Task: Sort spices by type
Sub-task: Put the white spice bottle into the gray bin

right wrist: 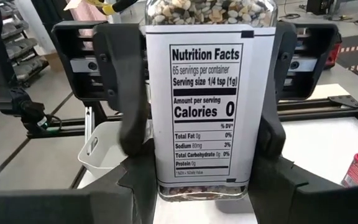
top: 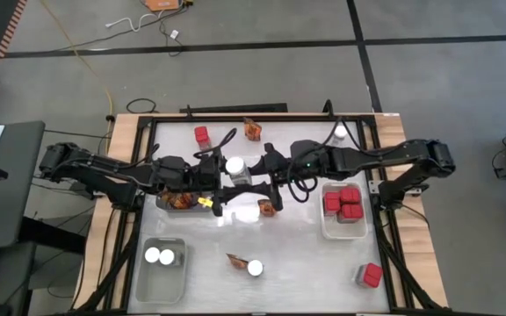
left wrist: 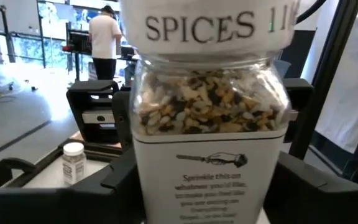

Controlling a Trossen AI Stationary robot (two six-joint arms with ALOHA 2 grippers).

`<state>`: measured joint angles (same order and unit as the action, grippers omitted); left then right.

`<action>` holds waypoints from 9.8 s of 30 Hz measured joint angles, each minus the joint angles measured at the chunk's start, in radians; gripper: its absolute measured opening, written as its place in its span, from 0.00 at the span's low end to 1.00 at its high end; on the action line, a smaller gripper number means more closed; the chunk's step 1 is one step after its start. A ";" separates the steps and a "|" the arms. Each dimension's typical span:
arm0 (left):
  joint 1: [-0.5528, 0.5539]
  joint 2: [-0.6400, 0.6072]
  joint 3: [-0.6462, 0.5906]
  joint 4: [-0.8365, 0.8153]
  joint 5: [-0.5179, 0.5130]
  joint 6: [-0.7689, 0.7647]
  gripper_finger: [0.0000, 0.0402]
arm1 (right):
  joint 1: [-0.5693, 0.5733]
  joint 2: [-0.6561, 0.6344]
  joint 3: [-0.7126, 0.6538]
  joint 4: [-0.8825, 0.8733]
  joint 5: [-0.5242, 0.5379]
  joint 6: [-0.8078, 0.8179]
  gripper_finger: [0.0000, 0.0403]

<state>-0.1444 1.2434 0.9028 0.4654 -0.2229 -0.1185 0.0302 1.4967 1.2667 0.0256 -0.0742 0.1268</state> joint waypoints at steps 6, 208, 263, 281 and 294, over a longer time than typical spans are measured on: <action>-0.004 0.001 0.000 -0.023 0.003 -0.116 0.71 | -0.017 -0.013 0.000 -0.087 -0.005 -0.004 0.53; -1.030 0.311 0.122 -1.321 0.035 -1.187 0.53 | 0.185 -0.036 0.000 -0.387 0.079 0.476 0.76; -0.971 0.313 0.119 -1.349 0.284 -1.225 0.66 | 0.197 -0.036 0.000 -0.382 0.079 0.494 0.76; -0.931 0.257 0.121 -1.349 0.348 -1.243 0.74 | 0.197 -0.036 0.000 -0.383 0.079 0.491 0.76; -0.929 0.229 0.121 -1.341 0.289 -1.385 0.74 | 0.199 -0.036 0.000 -0.384 0.079 0.491 0.76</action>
<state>-1.0733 1.4723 1.0237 -0.8759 0.0663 -1.5033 0.2295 1.4605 1.2667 -0.3580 0.0051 0.6174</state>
